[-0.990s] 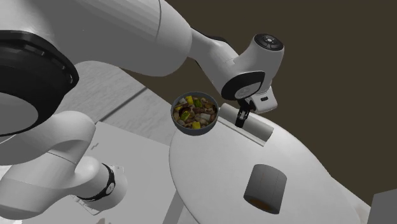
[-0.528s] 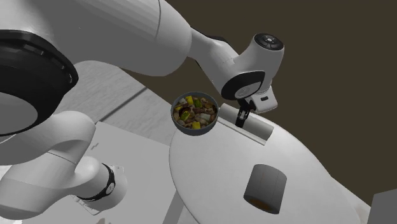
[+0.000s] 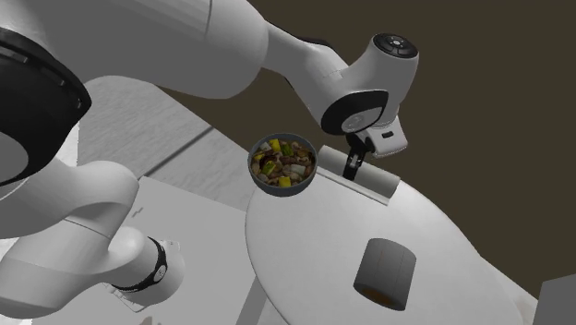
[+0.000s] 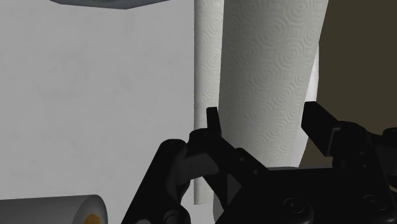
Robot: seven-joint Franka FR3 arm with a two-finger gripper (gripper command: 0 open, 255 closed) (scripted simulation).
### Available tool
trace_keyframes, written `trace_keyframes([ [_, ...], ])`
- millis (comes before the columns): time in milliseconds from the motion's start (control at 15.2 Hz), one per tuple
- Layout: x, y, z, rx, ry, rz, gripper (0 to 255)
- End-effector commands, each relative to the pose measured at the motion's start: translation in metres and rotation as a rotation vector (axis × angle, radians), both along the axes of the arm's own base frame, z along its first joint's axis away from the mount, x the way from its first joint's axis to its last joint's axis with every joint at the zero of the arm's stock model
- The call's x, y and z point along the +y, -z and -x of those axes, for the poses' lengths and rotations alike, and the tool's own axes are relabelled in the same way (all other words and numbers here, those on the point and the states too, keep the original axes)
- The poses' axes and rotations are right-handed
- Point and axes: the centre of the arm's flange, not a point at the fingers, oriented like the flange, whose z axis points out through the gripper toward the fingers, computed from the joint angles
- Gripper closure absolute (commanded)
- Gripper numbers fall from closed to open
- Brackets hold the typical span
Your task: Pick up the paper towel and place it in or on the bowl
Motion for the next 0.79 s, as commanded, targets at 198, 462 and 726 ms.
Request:
trace_keyframes([
  [198, 0.0, -0.027, 0.0, 0.001, 0.0, 0.0, 255],
  [462, 0.0, -0.048, 0.0, 0.001, 0.0, 0.0, 255],
  [726, 0.0, -0.069, 0.0, 0.001, 0.0, 0.0, 255],
])
